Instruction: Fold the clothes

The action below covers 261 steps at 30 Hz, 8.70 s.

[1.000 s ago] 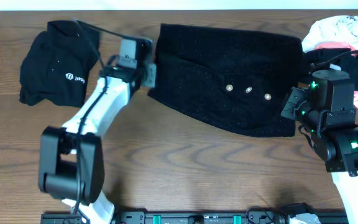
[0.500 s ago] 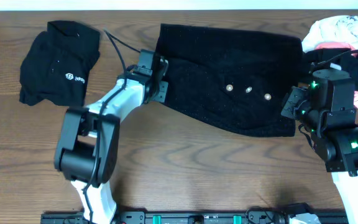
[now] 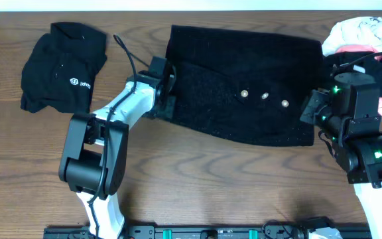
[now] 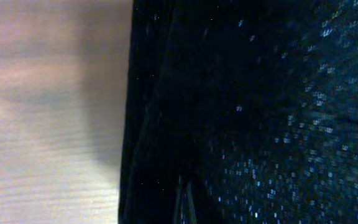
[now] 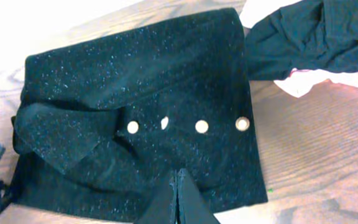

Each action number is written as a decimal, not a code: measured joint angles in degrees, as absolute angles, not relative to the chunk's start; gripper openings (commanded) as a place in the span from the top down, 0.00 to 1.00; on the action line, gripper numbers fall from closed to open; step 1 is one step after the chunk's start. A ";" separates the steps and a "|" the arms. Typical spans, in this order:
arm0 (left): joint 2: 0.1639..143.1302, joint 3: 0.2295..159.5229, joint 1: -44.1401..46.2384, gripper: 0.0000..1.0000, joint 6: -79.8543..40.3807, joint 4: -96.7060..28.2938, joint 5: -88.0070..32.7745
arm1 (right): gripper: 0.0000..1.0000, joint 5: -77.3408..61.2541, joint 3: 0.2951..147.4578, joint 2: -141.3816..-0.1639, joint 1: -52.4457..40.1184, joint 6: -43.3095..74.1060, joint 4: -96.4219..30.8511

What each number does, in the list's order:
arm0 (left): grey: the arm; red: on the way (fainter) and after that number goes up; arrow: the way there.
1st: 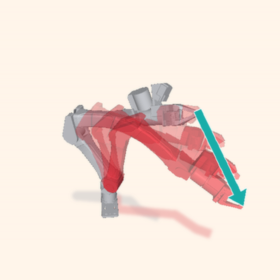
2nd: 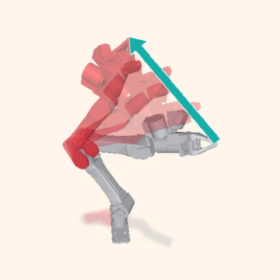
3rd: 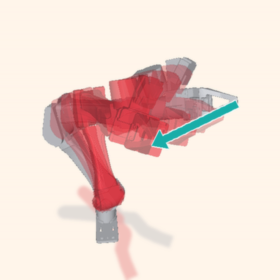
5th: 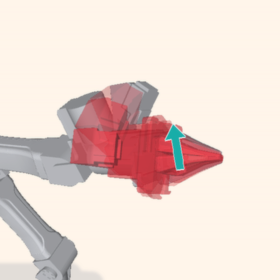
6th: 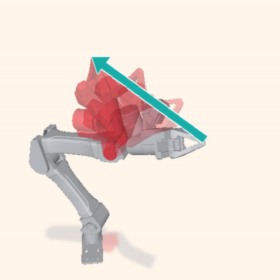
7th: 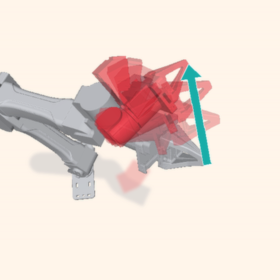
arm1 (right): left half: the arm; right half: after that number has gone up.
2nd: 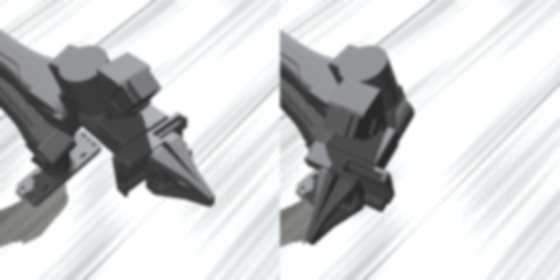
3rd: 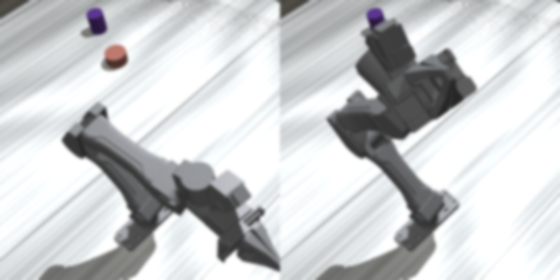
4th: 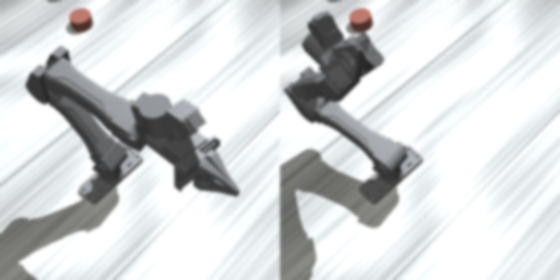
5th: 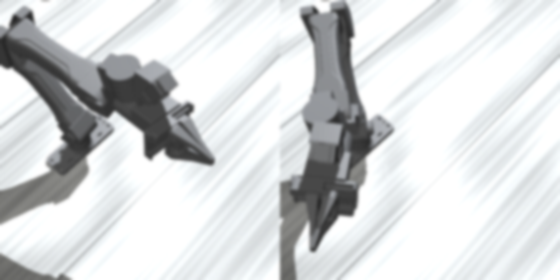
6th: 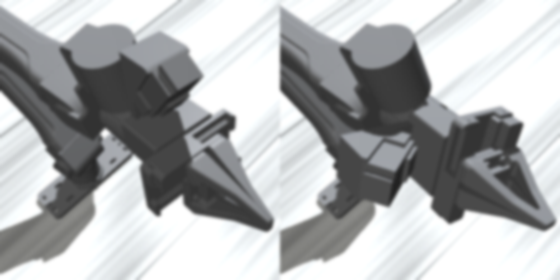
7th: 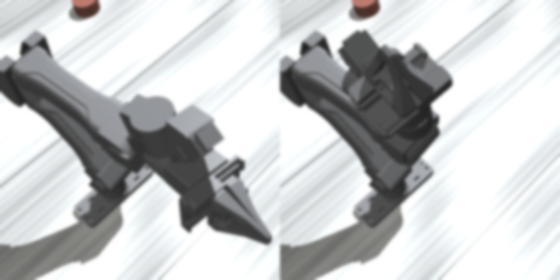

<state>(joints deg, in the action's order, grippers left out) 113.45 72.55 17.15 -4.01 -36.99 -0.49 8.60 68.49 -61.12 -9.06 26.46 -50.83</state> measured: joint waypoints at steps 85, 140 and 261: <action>90.37 39.03 16.95 0.94 -20.95 -9.89 -1.13 | 0.25 -12.38 68.49 -104.88 -29.06 32.18 -22.44; 90.39 39.03 16.95 0.94 -20.93 -9.87 -1.13 | 0.15 -21.67 68.42 -115.13 -36.12 54.17 14.85; 86.28 35.29 6.63 0.86 -20.73 -10.15 -14.24 | 0.01 -13.74 42.70 -84.99 12.10 23.83 -39.27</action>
<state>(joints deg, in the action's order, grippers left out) 86.28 35.29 6.63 -20.73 -10.15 -14.24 -13.74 42.70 -84.99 12.10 23.83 -39.27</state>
